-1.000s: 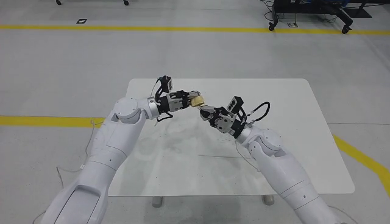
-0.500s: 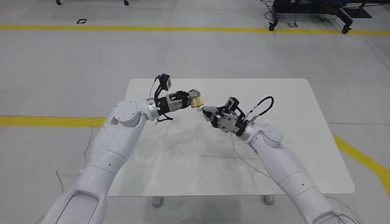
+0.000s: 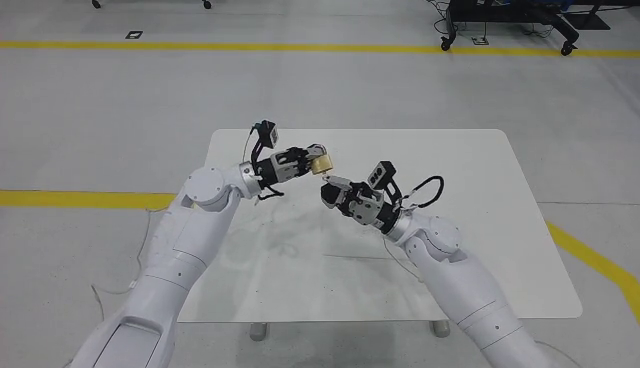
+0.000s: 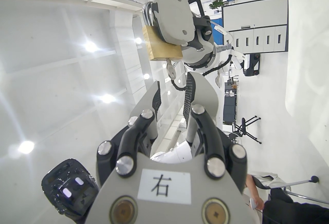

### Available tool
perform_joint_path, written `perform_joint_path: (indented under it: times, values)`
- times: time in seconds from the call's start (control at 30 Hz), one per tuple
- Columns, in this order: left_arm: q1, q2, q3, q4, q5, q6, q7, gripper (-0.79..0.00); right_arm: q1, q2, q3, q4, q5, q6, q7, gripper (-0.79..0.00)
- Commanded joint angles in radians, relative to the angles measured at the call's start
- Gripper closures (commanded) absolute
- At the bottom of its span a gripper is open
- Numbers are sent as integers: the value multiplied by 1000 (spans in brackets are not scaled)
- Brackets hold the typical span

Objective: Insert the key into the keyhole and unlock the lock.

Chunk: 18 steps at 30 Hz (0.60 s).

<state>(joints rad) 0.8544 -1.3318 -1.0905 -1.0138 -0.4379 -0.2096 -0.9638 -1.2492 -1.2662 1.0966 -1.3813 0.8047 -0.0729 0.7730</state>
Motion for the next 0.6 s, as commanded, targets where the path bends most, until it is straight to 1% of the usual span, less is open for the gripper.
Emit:
perform_joint_path:
  times: [0.0,0.07,0.1,0.13,0.17,0.37,0.57]
  values:
    - [2,0,0,-2,-1,-1,0,0,4,-3,-6,0,5,9,-20,-209]
    - [4,1,0,-4,-2,-1,-2,0,12,-8,-15,8,18,21,-43,-175]
    - [4,1,-1,-6,-2,-2,-4,0,18,-11,-19,17,31,29,-49,-145]
    - [5,1,-1,-7,-4,-2,-6,0,25,-13,-21,27,48,37,-49,-52]
    - [6,2,-2,-7,-7,-2,-9,0,31,-15,-22,38,64,43,-46,0]
    - [6,3,-4,-9,-14,0,-22,0,54,-21,-10,94,136,63,2,0]
    - [7,4,-1,-14,-13,-27,-44,0,70,-25,0,130,200,108,78,0]
